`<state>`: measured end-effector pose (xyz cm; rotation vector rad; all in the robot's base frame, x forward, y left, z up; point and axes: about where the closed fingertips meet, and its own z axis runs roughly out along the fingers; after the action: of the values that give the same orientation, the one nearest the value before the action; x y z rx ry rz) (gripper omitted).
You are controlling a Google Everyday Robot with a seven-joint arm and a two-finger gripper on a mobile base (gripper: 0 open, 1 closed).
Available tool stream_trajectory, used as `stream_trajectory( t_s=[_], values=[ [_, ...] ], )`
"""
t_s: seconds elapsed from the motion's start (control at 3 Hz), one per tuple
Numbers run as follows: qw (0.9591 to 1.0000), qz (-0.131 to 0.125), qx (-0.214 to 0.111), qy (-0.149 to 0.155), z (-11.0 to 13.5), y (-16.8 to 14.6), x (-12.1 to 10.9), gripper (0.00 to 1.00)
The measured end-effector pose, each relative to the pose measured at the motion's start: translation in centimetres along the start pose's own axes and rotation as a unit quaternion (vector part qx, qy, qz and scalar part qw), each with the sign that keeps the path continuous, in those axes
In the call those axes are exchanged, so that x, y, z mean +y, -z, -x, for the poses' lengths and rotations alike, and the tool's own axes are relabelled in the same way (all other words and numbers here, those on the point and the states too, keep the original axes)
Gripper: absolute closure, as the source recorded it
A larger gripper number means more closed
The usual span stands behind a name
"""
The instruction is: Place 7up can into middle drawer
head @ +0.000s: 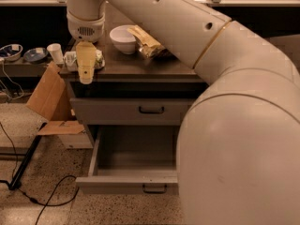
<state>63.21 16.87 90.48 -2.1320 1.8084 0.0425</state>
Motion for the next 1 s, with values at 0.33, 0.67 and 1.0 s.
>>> stream_trajectory(
  t_s=[0.33,0.67,1.0],
  values=[
    [0.999,-0.009,0.009,-0.043,0.4,-2.3,-1.6,0.0],
    [0.9962,-0.013,0.023,-0.084,0.7,-4.8,-3.6,0.0],
    [0.9937,-0.011,0.025,-0.109,1.2,-6.2,-4.8,0.0]
  ],
)
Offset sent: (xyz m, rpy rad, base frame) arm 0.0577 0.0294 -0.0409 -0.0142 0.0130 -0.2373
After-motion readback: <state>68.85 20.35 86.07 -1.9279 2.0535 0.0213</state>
